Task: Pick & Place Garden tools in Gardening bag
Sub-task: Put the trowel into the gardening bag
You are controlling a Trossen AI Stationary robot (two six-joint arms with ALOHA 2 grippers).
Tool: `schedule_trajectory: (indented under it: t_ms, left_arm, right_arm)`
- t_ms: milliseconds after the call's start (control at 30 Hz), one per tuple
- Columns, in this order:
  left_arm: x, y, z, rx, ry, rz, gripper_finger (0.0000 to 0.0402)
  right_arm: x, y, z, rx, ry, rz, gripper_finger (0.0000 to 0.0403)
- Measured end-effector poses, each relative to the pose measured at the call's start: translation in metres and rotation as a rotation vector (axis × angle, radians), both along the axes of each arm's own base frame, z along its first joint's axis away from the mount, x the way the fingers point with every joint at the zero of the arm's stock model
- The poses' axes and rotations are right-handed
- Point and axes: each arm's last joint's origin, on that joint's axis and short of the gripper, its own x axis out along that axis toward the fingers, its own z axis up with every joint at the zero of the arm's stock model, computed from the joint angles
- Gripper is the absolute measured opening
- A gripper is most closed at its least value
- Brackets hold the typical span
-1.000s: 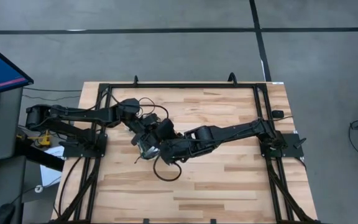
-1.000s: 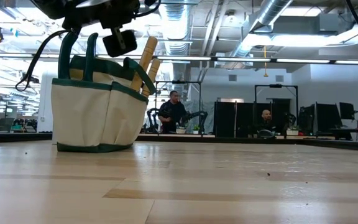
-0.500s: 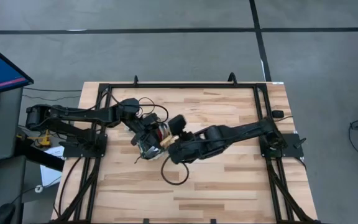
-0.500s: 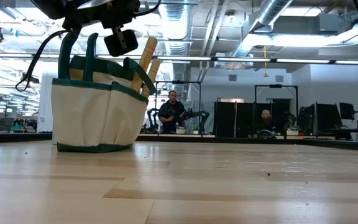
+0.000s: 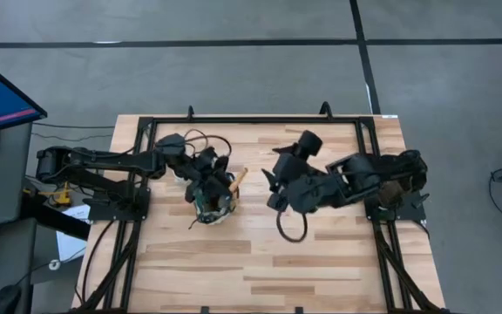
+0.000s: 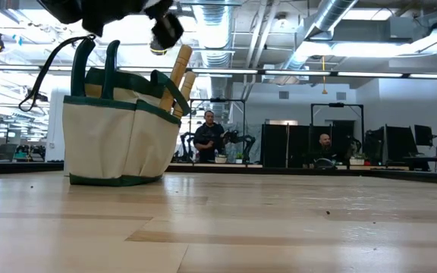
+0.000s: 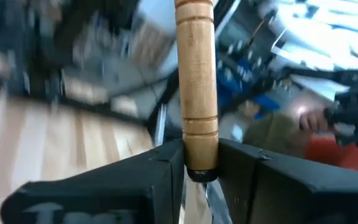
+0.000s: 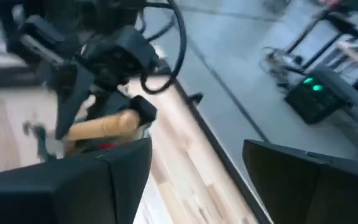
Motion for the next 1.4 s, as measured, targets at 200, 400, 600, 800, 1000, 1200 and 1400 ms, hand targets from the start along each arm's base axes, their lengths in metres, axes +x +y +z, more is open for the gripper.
schedule_trajectory:
  t_ms: [200,400,600,800,1000,1200,1400]
  left_arm:
    - [-0.008,0.001,0.028,0.062,-0.271,0.102,0.0062]
    - [-0.025,-0.004,0.047,0.135,-0.410,0.131,0.0062]
    - [-0.042,-0.015,0.064,0.209,-0.534,0.152,0.0062]
    - [-0.047,-0.016,0.068,0.238,-0.570,0.193,0.0062]
    - [-0.045,-0.016,0.067,0.235,-0.558,0.202,0.0062]
    - [-0.042,-0.014,0.064,0.246,-0.539,0.240,0.0062]
    - [-0.034,-0.013,0.058,0.252,-0.512,0.266,0.0062]
  right_arm:
    - [0.017,0.019,-0.008,0.002,-0.070,0.001,0.0244]
    - [0.051,0.020,0.000,0.038,-0.198,0.181,0.0244]
    - [0.067,-0.014,0.016,0.092,-0.319,0.255,0.0244]
    - [0.075,-0.030,0.030,0.152,-0.455,0.406,0.0244]
    - [0.082,-0.033,0.026,0.168,-0.452,0.449,0.0244]
    - [0.082,-0.035,0.027,0.173,-0.455,0.474,0.0244]
    - [0.084,-0.046,0.027,0.171,-0.452,0.473,0.0244]
